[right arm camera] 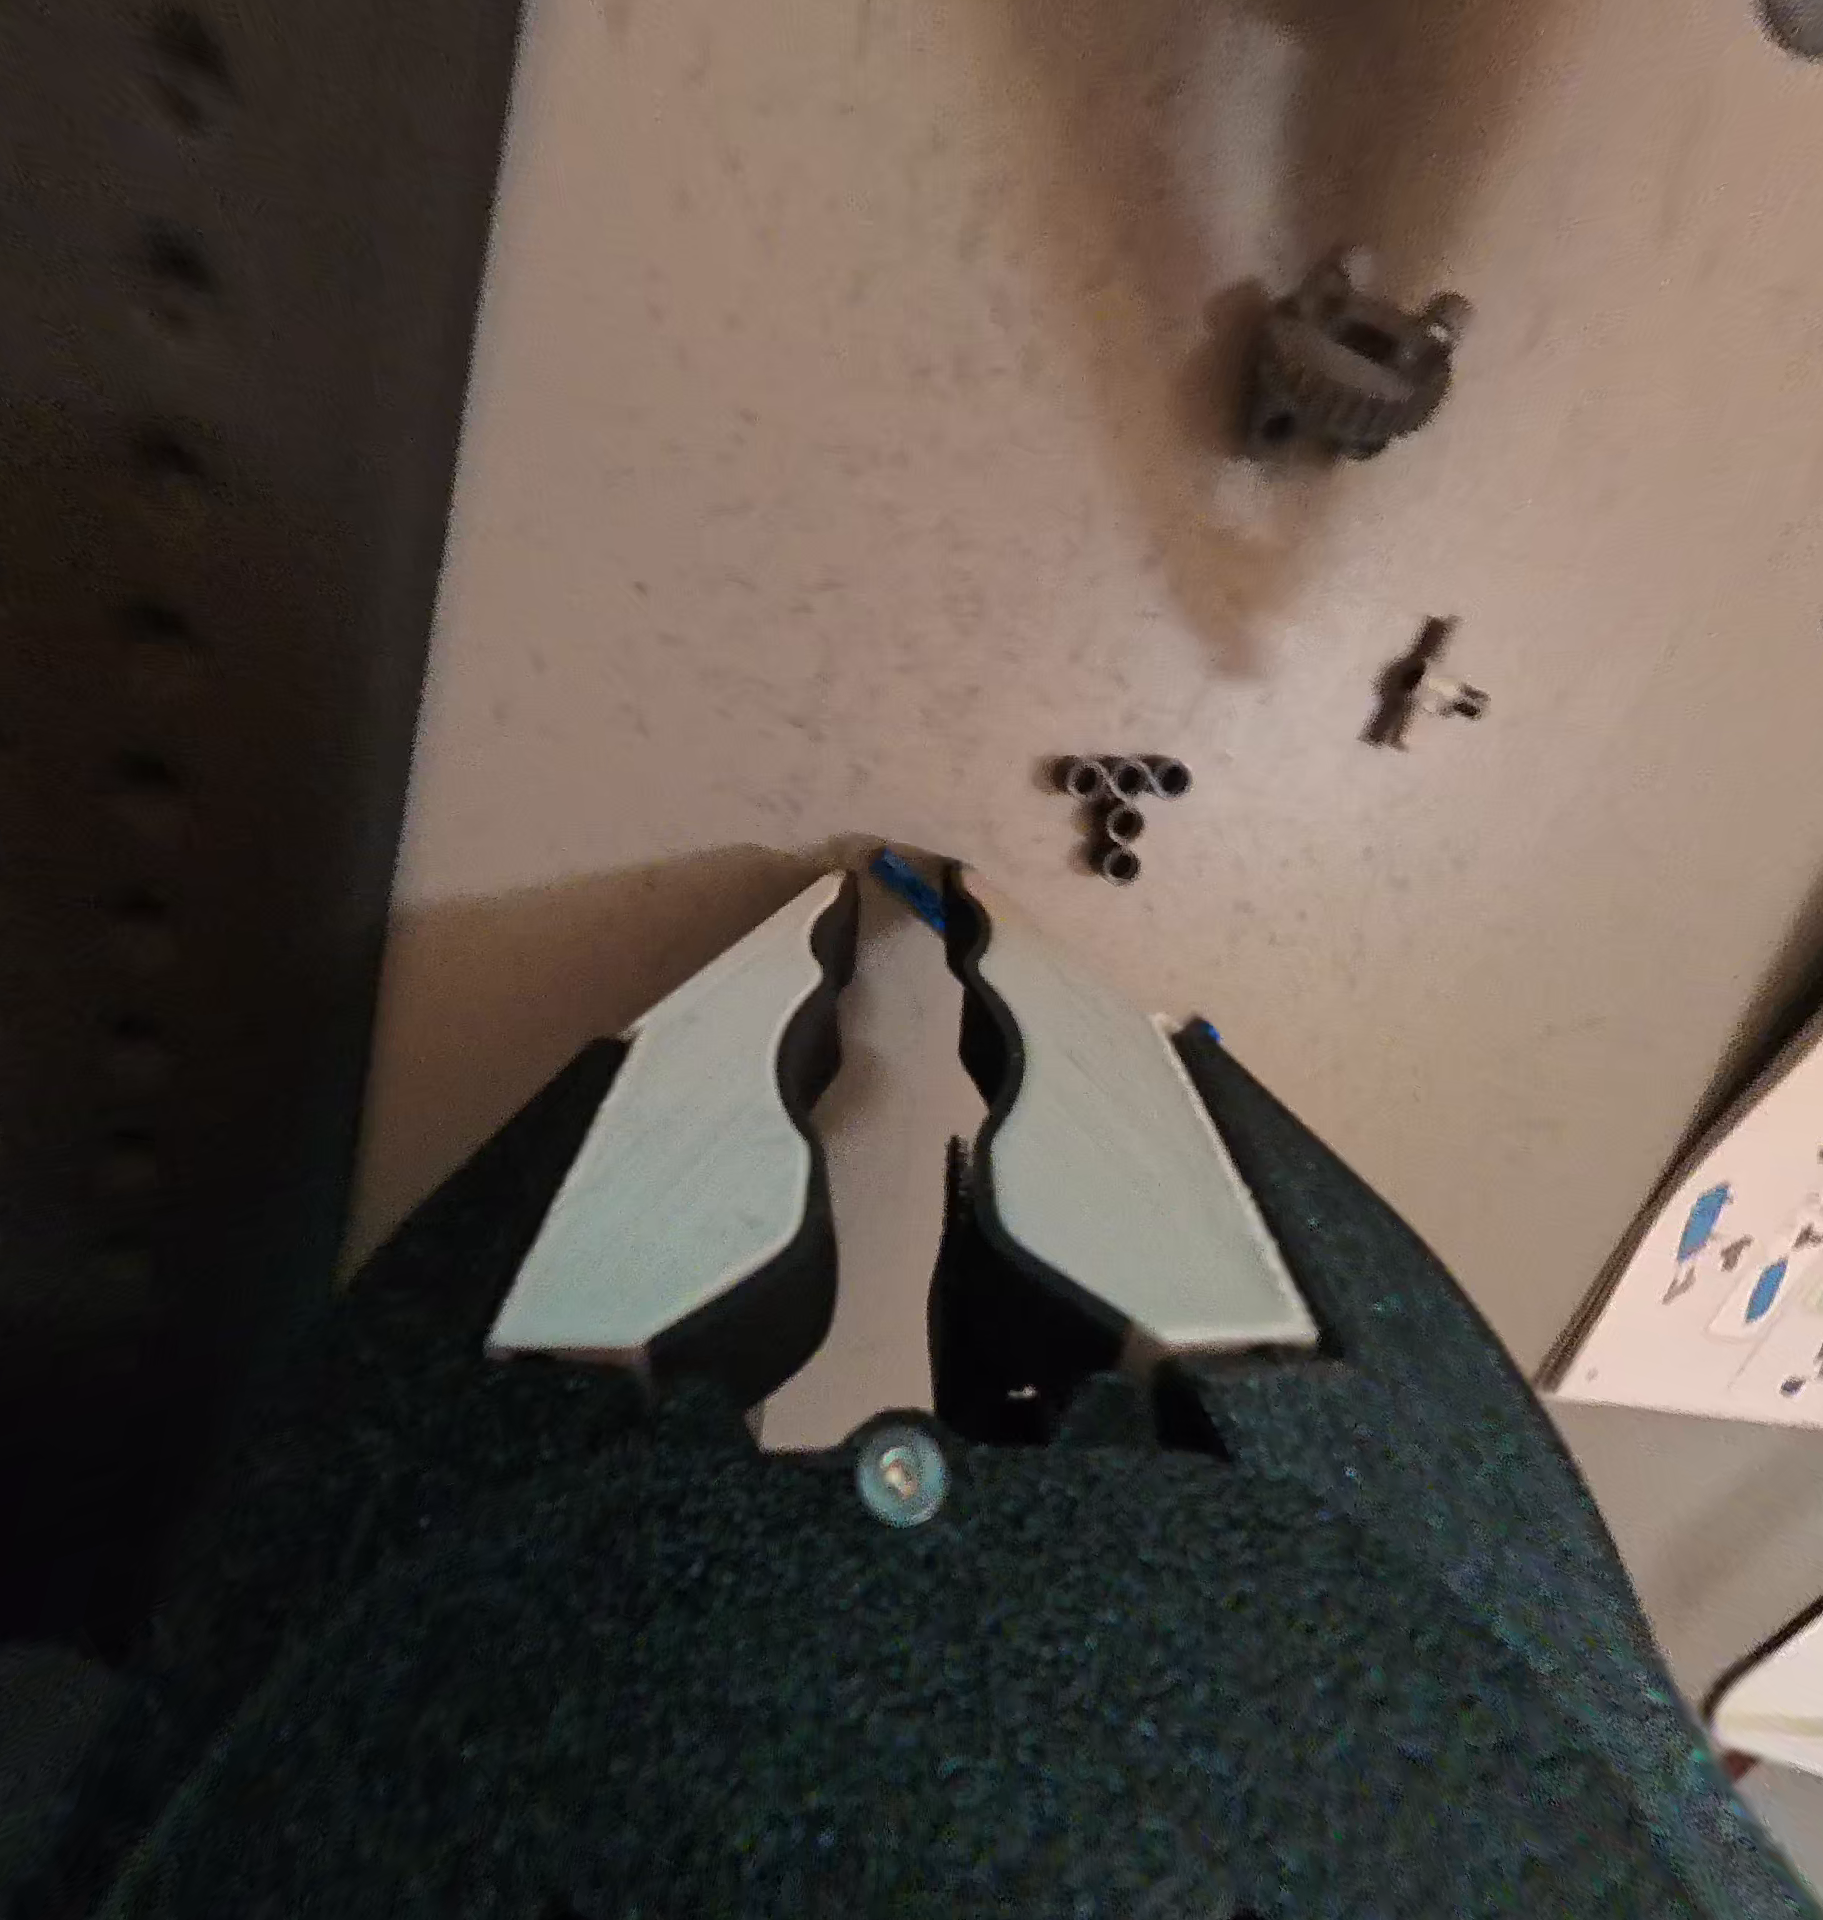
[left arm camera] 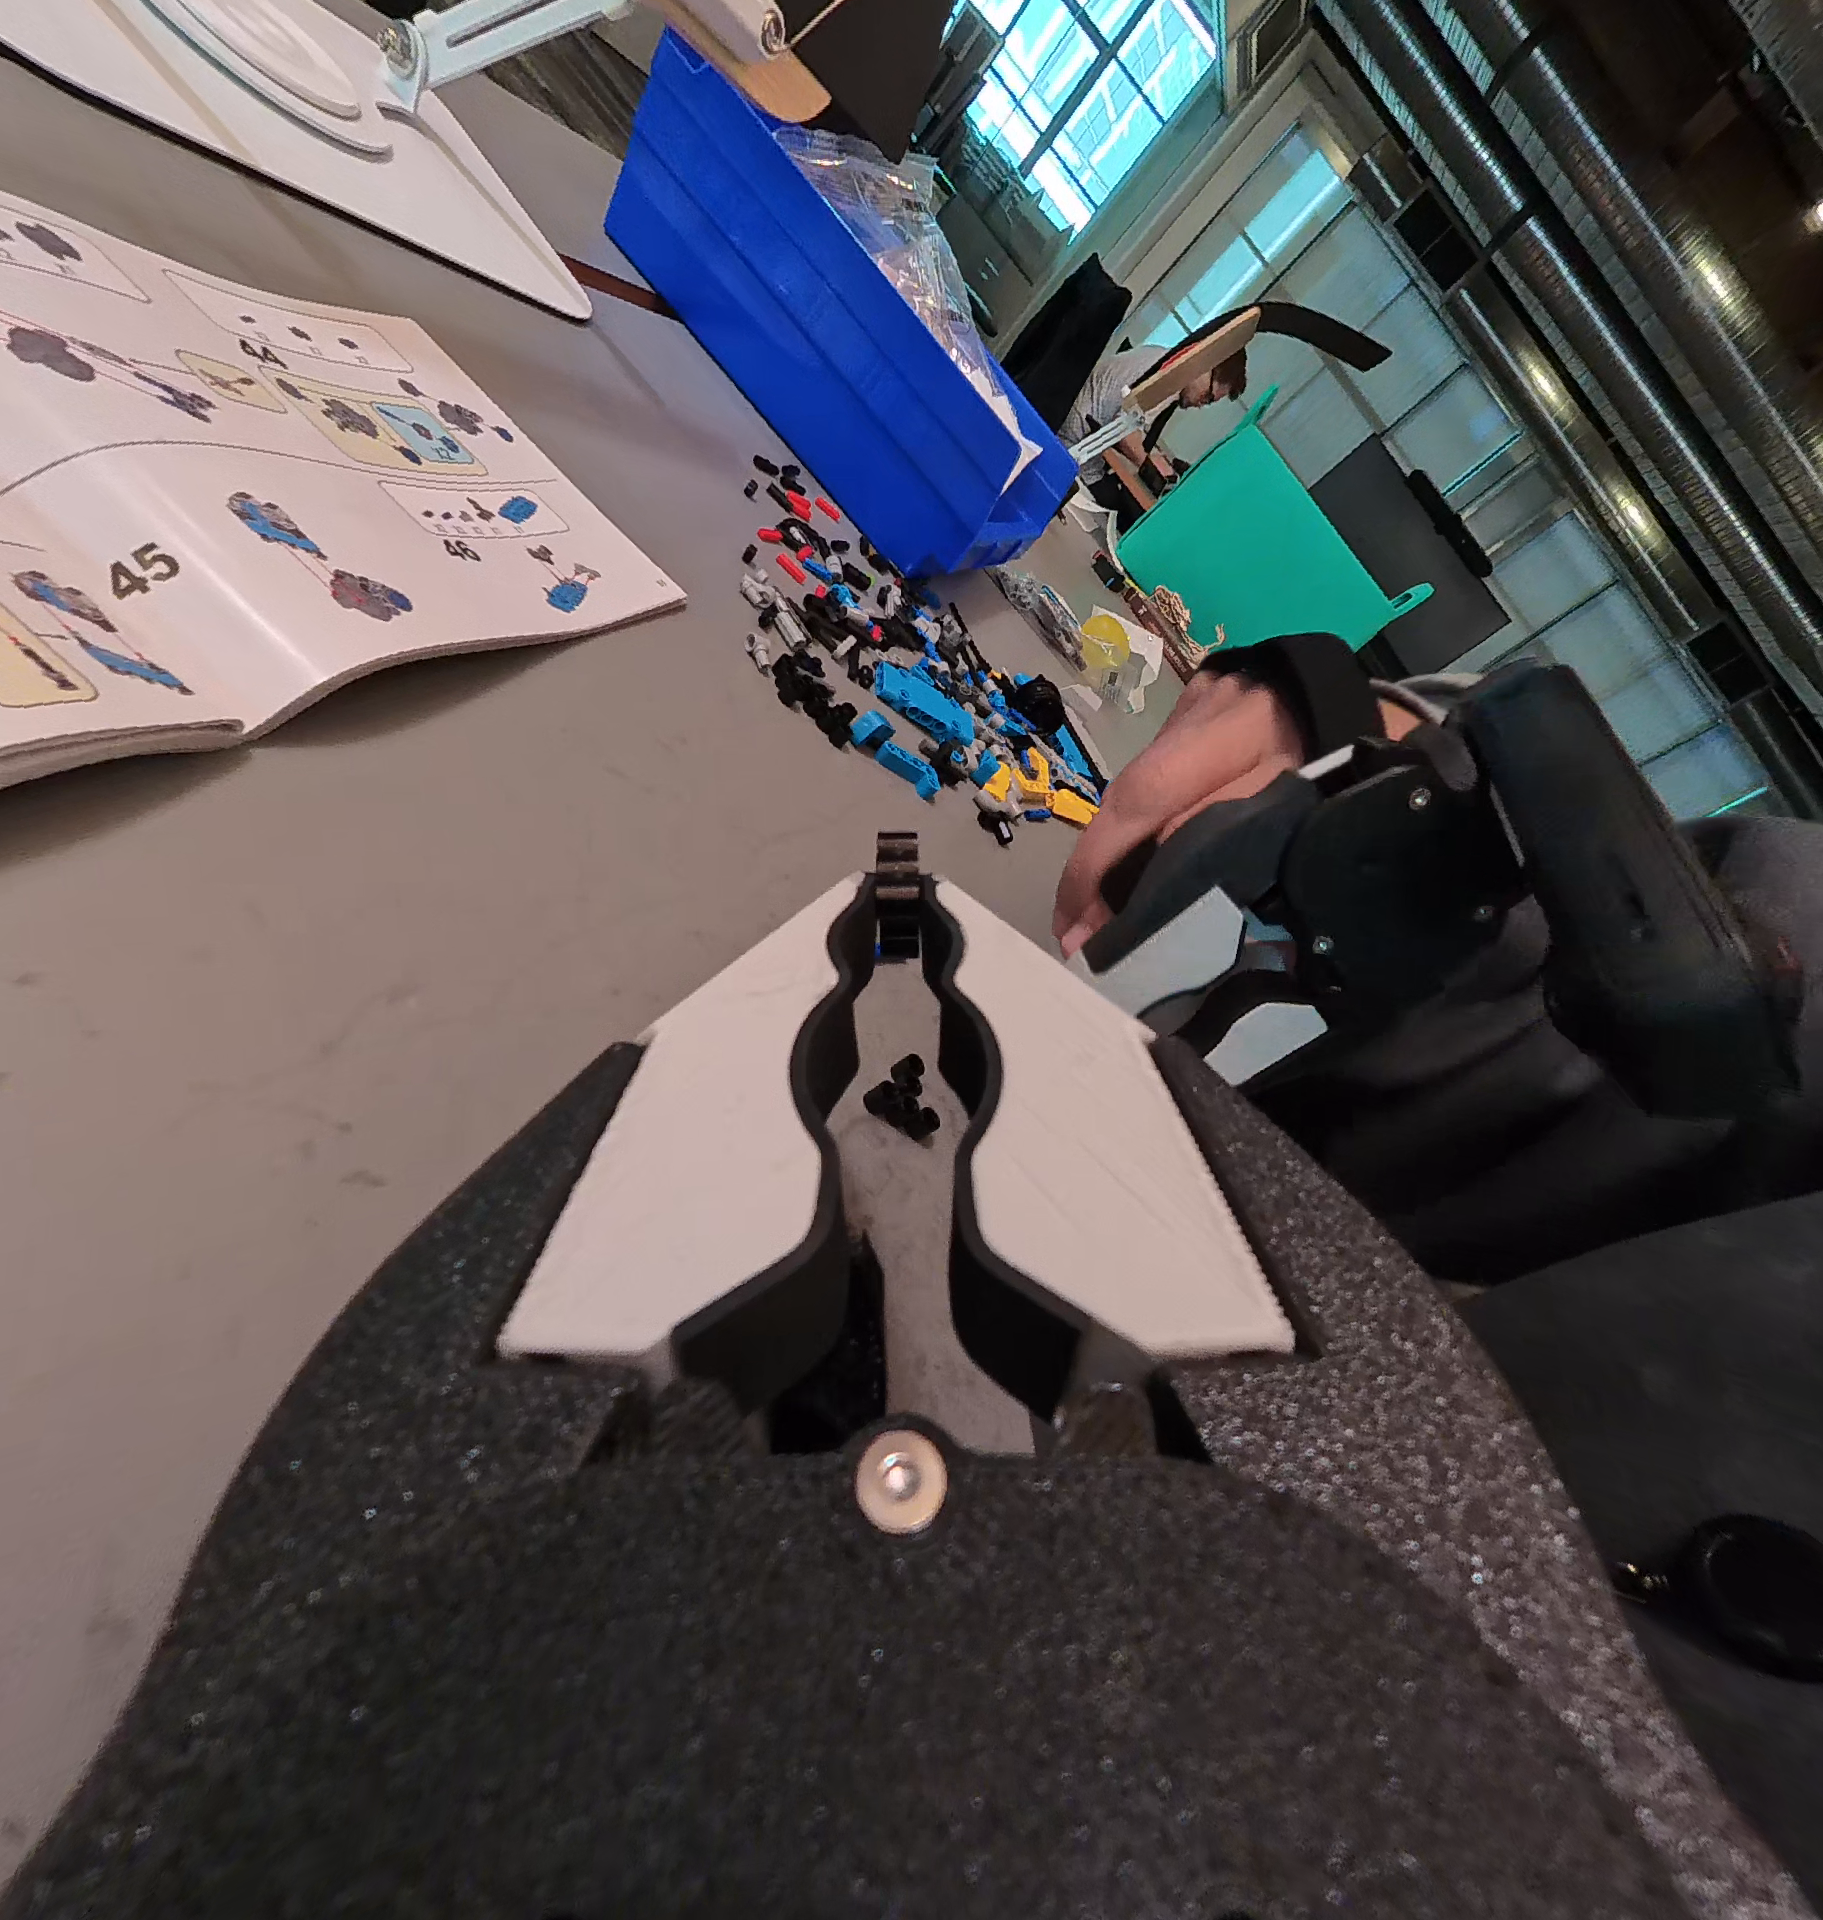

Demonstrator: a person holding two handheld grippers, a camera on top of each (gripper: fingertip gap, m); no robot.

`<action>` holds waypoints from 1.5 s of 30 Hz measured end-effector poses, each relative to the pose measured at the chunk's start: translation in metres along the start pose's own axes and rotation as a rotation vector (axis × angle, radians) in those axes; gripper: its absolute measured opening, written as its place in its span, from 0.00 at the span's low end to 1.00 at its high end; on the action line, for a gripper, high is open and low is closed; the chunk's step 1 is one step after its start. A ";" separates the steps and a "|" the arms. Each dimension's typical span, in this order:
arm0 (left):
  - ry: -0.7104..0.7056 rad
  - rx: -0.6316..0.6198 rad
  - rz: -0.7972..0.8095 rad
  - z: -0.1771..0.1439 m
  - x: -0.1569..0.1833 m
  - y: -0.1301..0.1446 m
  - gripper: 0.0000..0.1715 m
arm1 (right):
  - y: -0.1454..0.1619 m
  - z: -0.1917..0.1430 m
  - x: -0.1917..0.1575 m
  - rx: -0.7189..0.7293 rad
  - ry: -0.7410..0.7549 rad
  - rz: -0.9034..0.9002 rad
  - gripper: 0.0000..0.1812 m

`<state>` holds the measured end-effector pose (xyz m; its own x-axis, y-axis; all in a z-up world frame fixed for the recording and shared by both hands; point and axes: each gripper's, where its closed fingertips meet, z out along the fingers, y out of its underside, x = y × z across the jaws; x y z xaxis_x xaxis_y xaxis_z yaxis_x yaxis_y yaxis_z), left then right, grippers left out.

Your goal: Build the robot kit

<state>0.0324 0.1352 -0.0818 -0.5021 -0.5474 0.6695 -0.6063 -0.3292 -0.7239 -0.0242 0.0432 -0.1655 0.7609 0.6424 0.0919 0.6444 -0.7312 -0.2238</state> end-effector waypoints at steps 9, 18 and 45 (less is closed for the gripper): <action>-0.005 0.001 0.011 -0.001 0.001 0.000 0.04 | -0.012 -0.009 0.013 0.174 -0.023 0.181 0.02; 0.019 0.063 0.136 -0.003 0.020 -0.011 0.04 | -0.052 -0.085 0.085 1.155 0.098 0.865 0.02; -0.005 -0.107 0.216 0.014 0.021 0.021 0.04 | -0.050 -0.084 0.101 1.380 0.045 1.070 0.02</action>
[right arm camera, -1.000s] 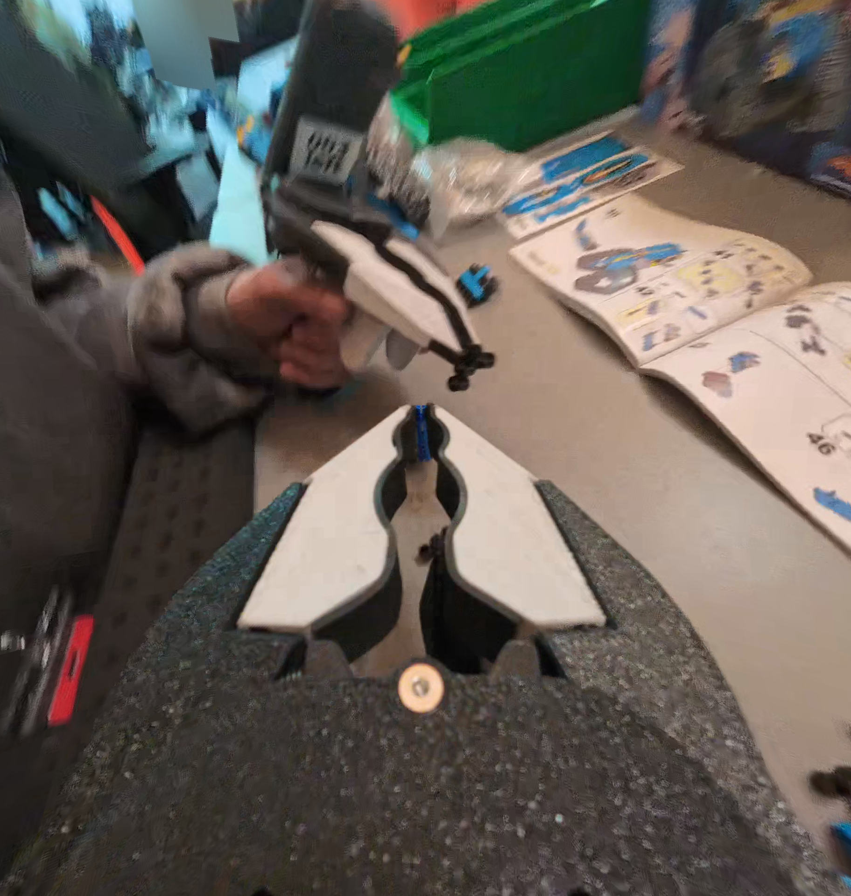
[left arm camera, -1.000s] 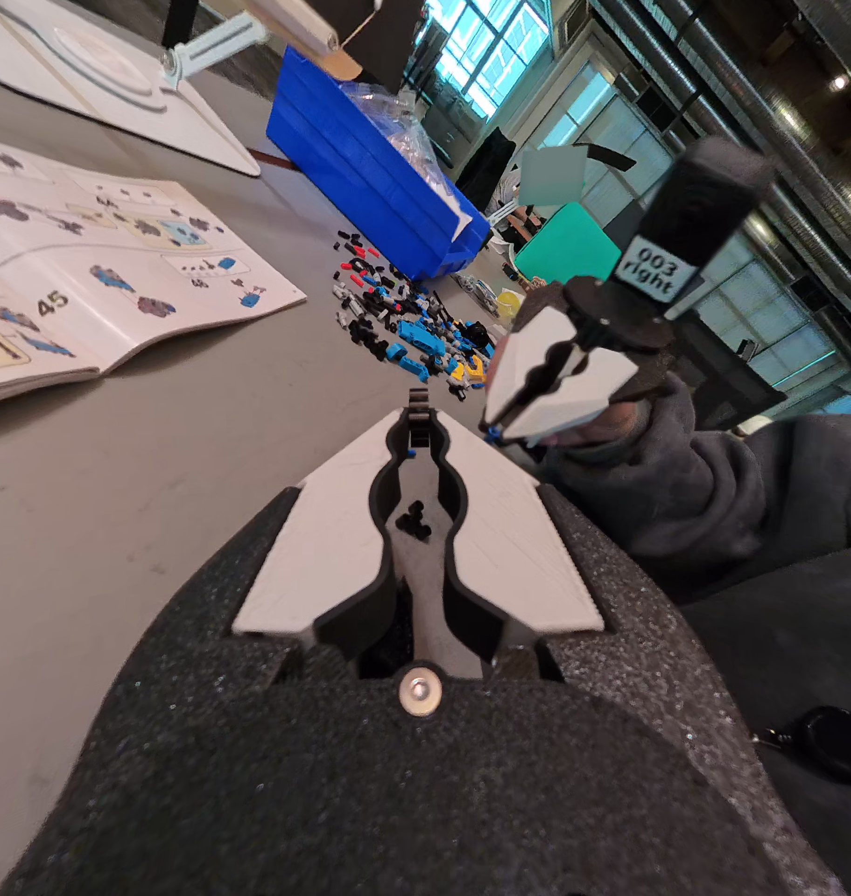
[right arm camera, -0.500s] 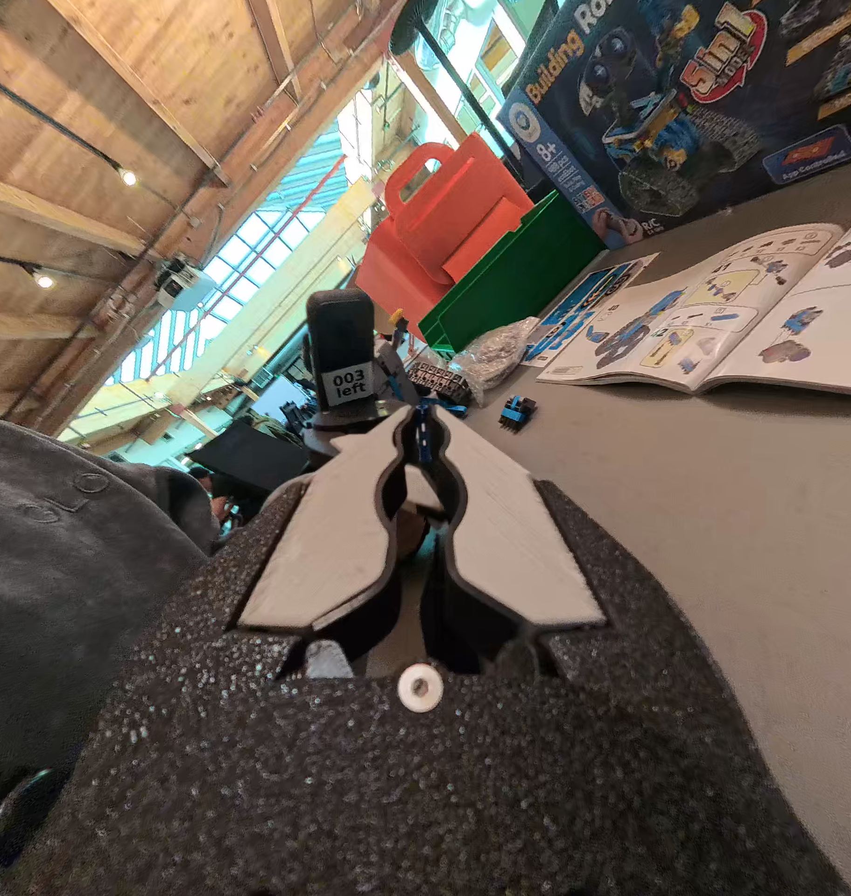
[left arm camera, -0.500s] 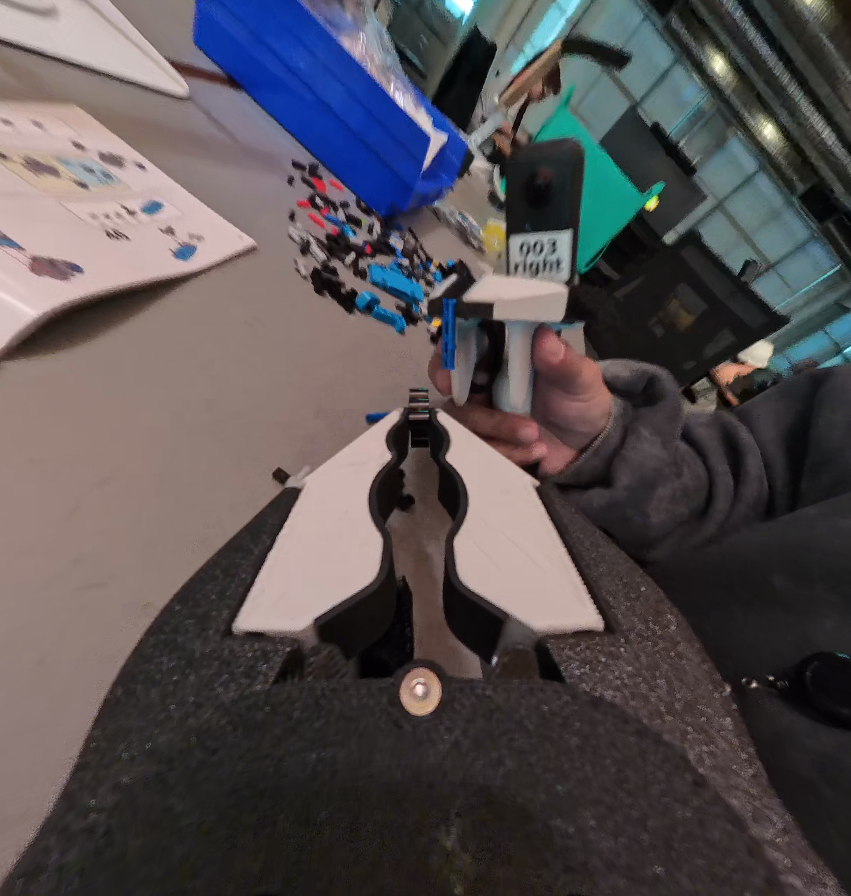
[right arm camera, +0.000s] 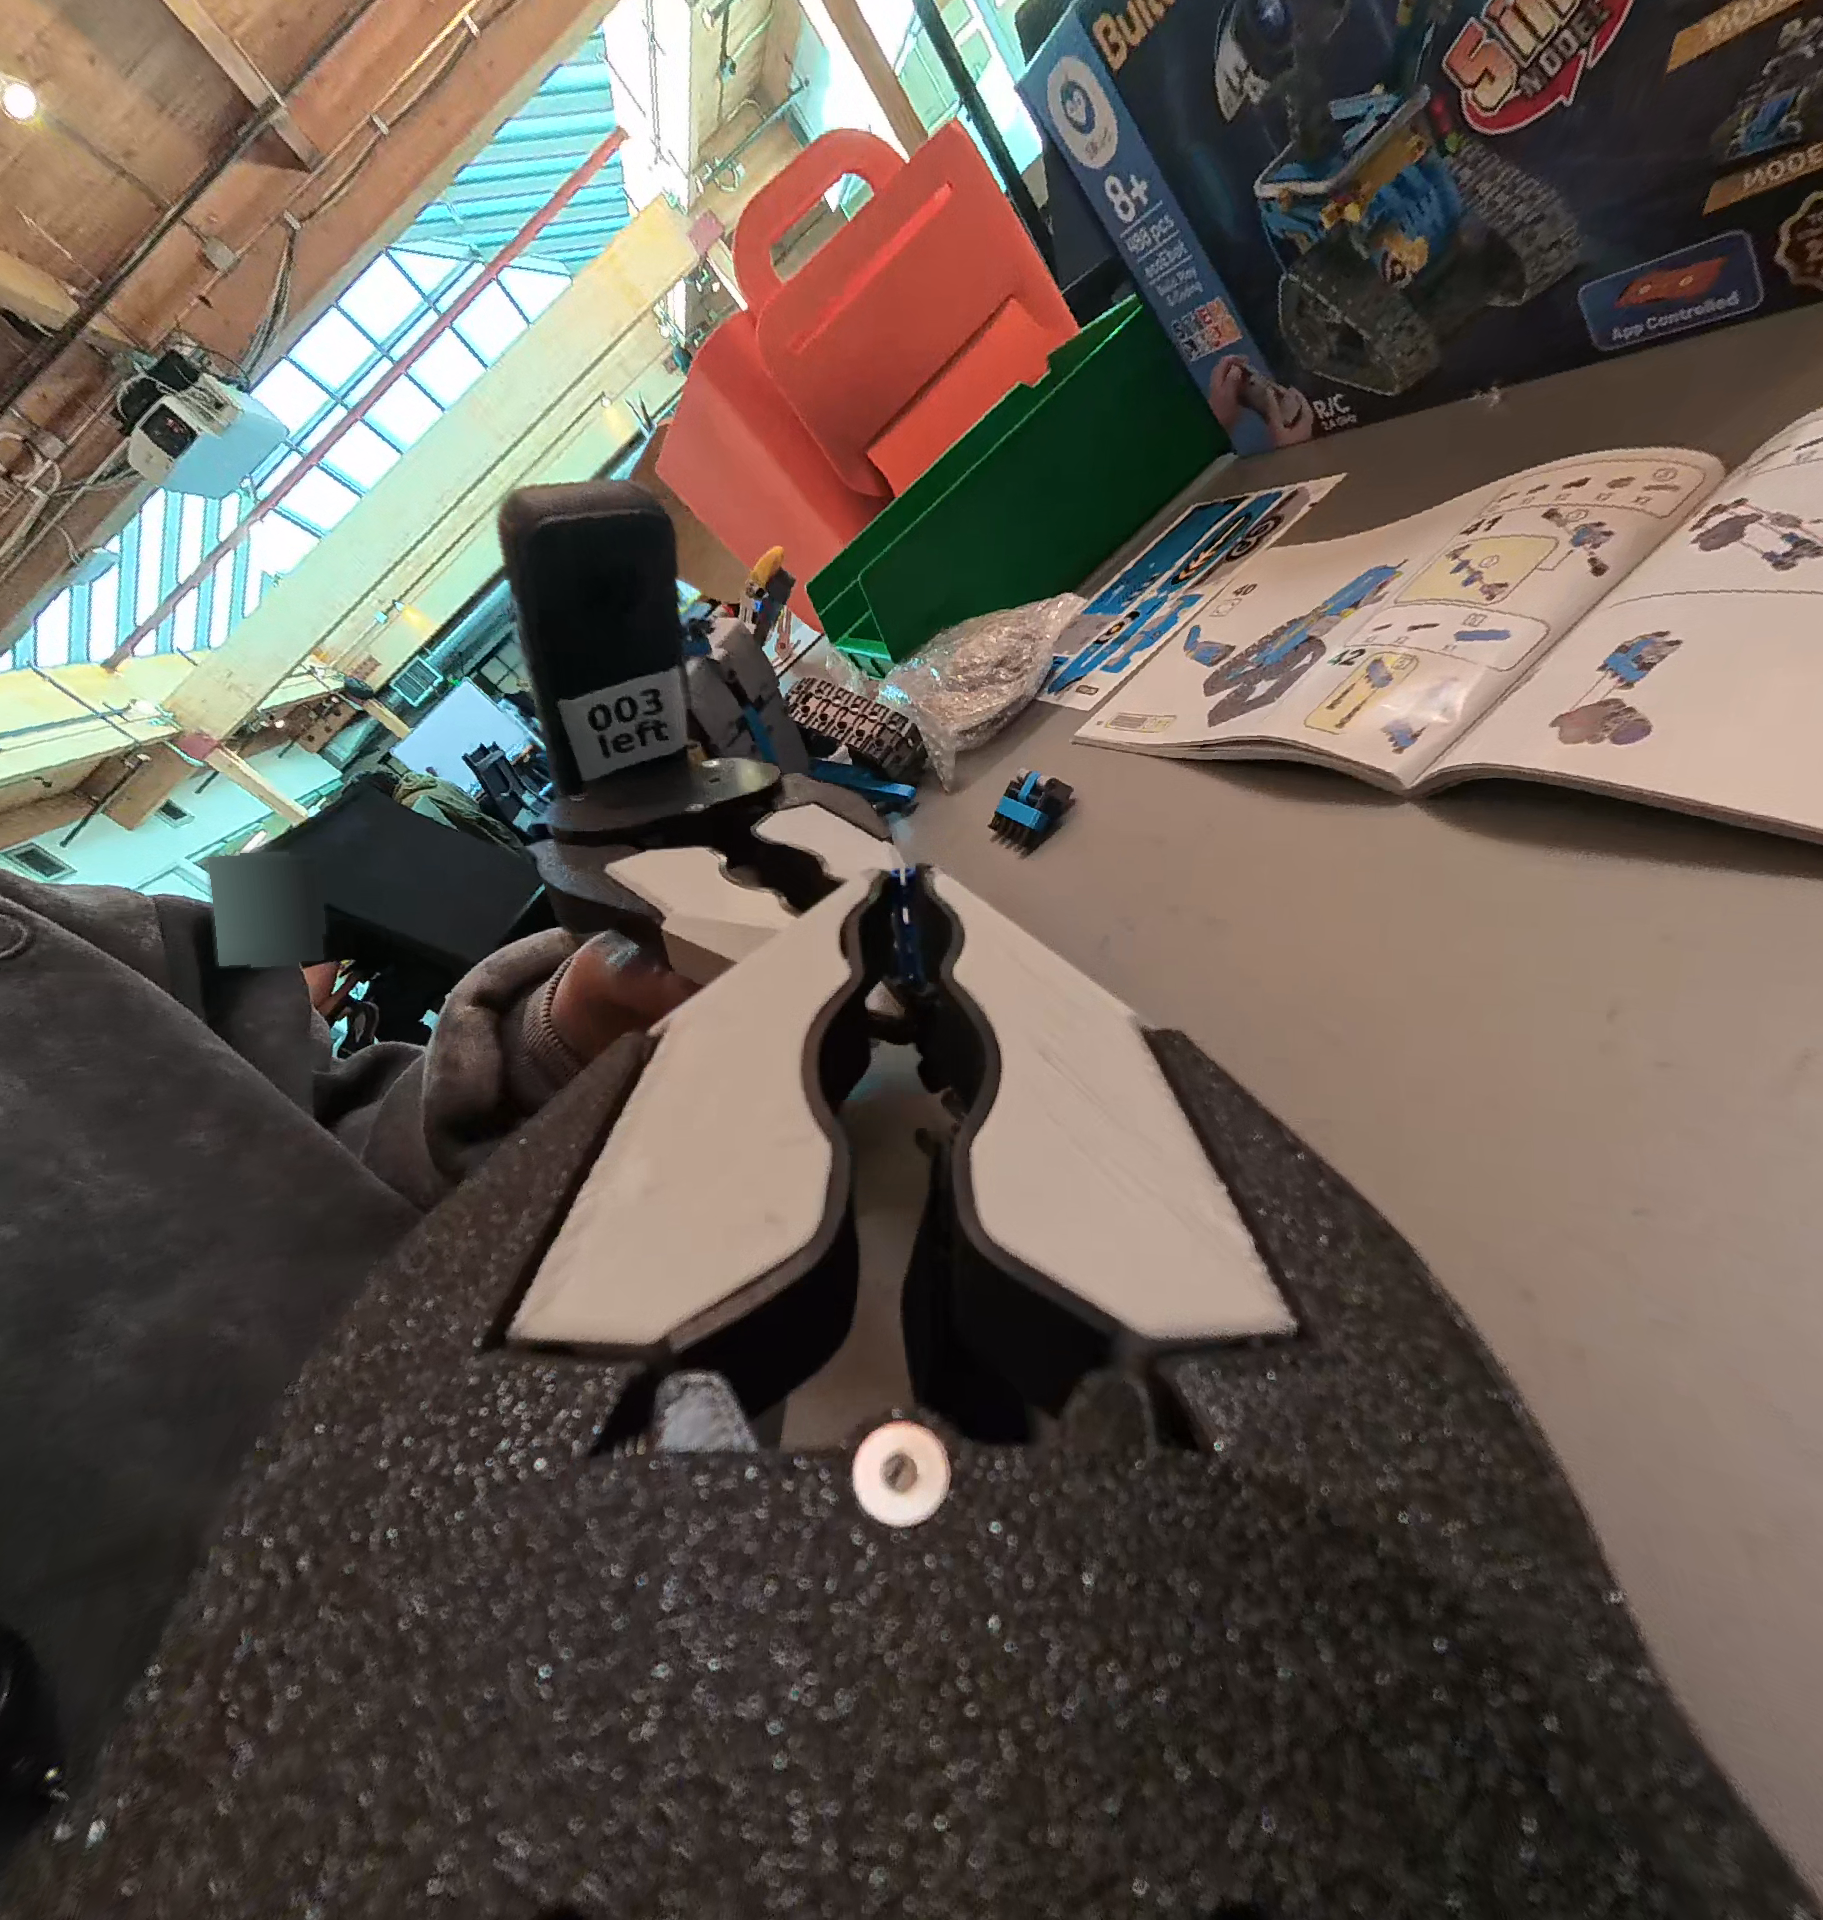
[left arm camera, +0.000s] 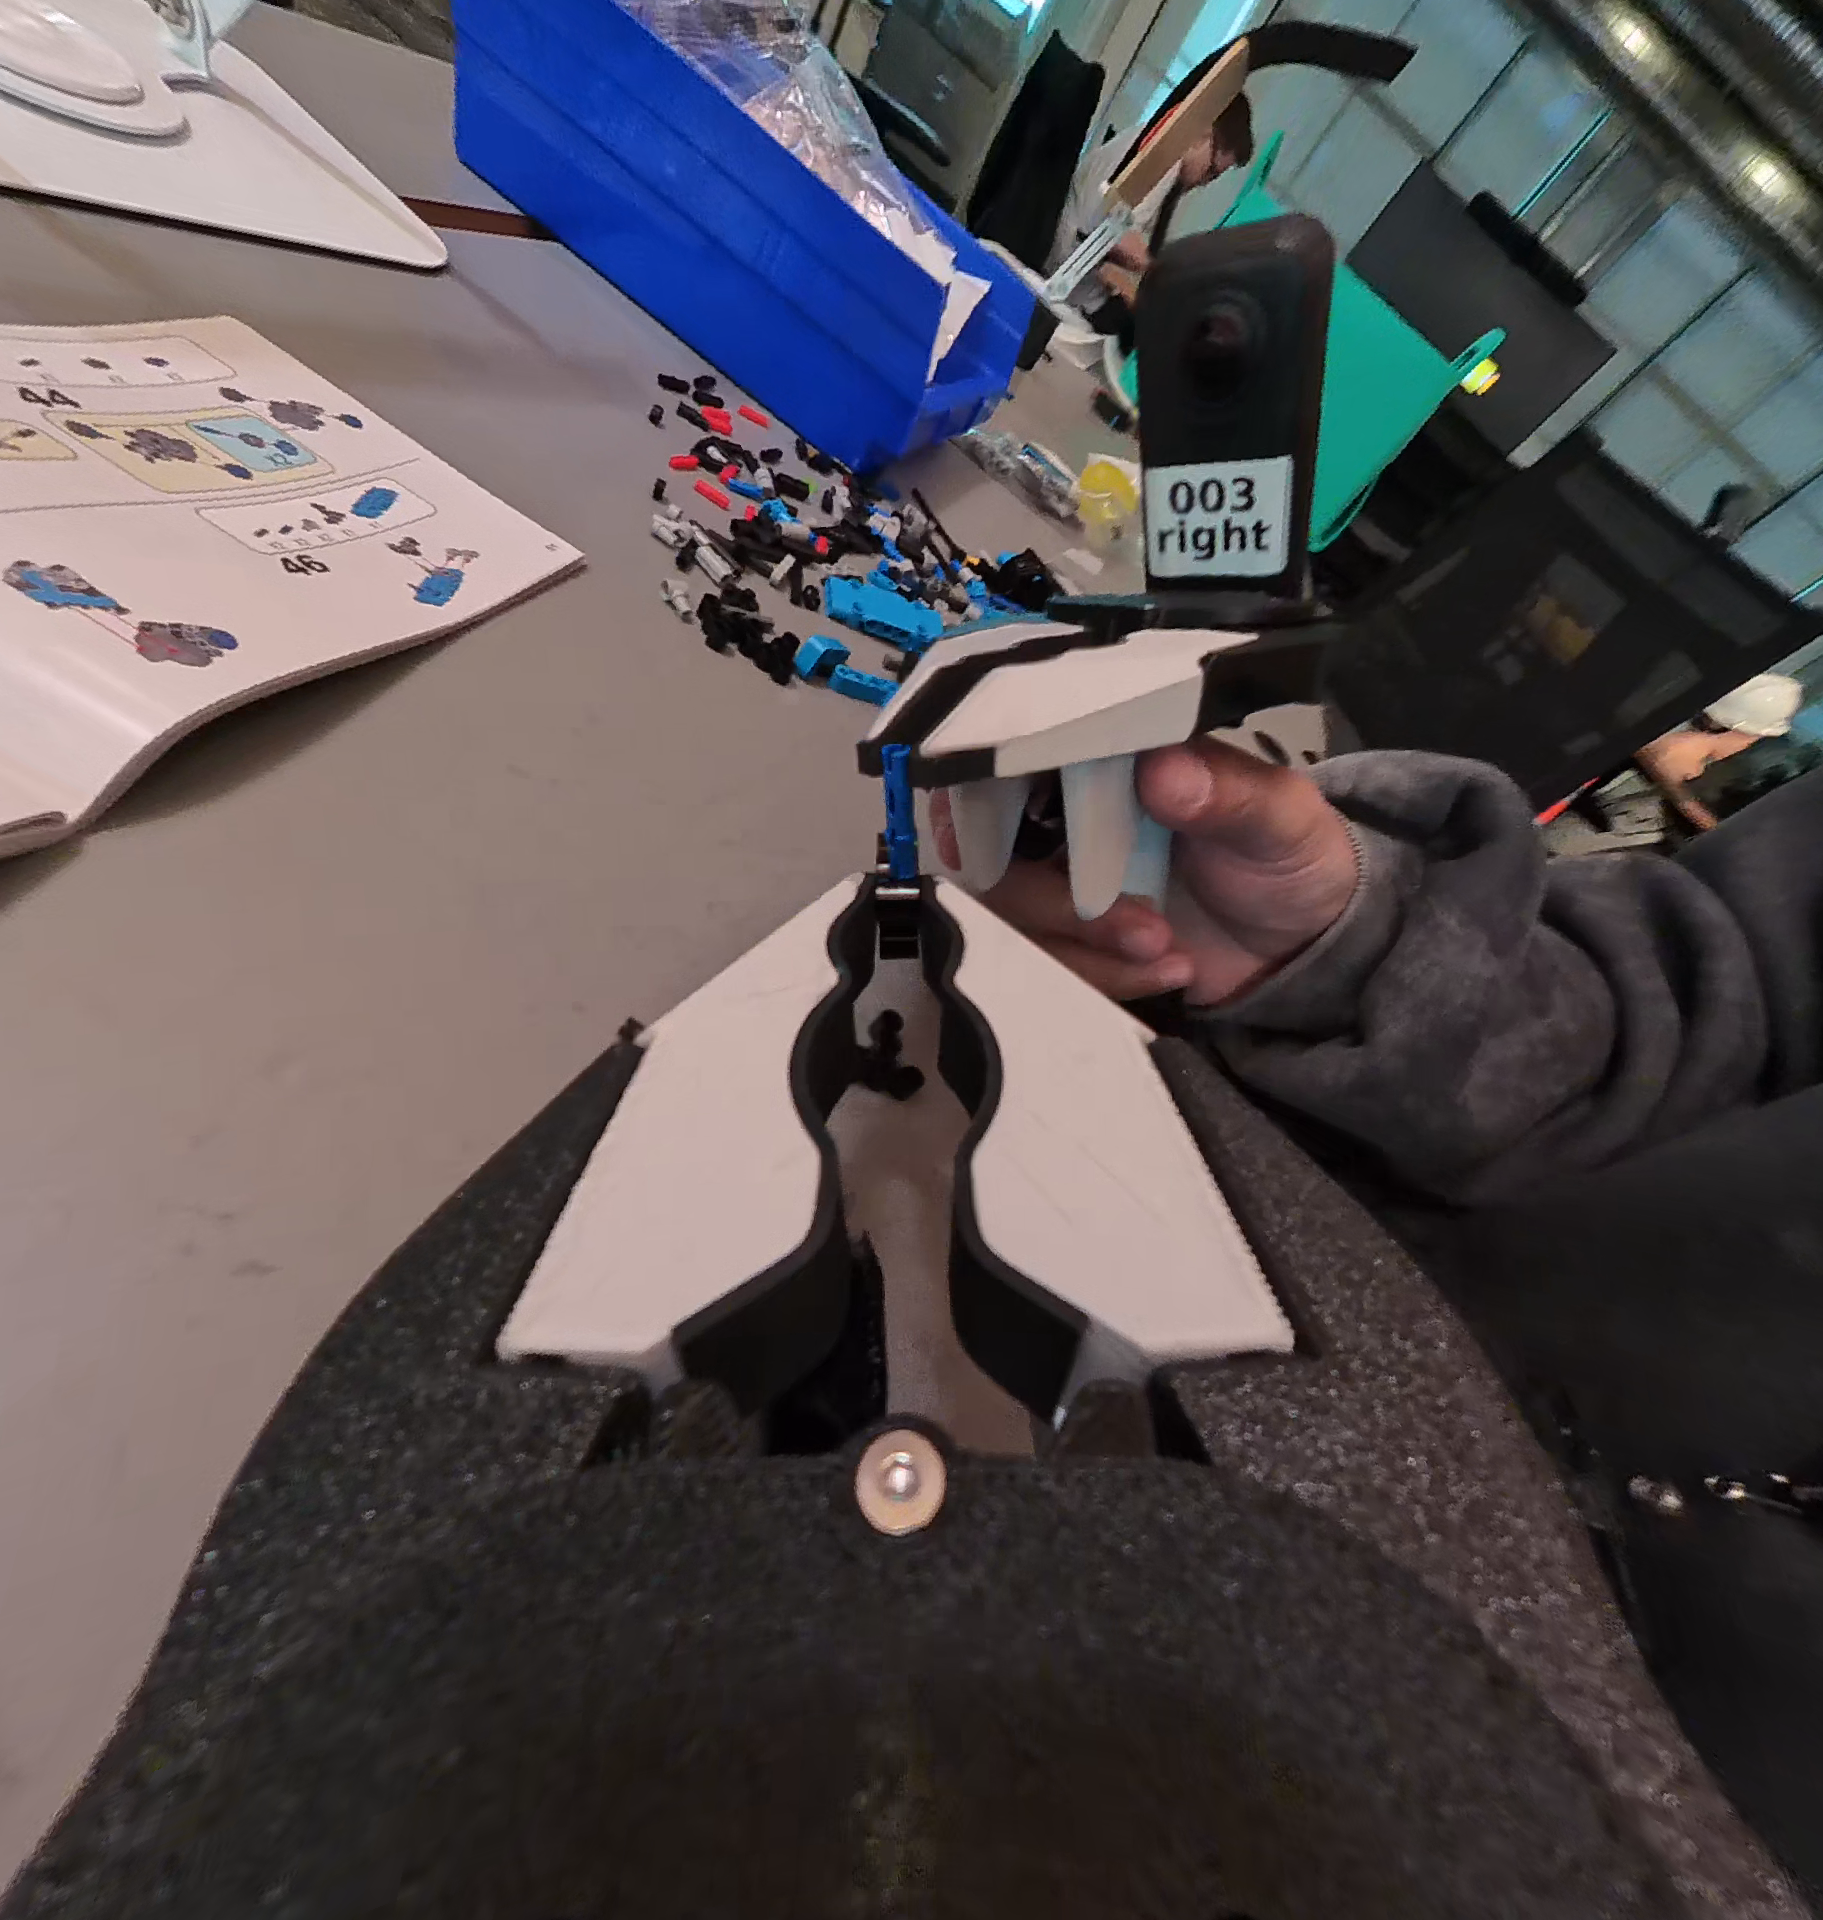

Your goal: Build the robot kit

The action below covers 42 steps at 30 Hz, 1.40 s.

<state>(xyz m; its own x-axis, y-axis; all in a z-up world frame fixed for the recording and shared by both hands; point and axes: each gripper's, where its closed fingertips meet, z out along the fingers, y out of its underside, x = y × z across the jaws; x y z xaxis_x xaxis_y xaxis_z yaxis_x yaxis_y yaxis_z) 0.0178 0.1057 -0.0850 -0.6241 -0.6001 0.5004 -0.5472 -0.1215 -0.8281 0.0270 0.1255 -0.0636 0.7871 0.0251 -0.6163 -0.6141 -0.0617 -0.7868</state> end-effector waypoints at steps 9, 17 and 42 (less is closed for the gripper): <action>-0.043 -0.024 0.053 0.002 -0.003 0.004 0.04 | 0.005 -0.004 0.002 -0.040 0.000 -0.017 0.03; -0.055 -0.023 0.067 0.002 -0.004 0.004 0.04 | 0.011 -0.002 0.003 -0.076 0.003 -0.035 0.02; -0.593 -0.361 0.954 0.008 -0.039 0.034 0.04 | 0.050 0.000 0.028 -0.747 0.311 -0.729 0.02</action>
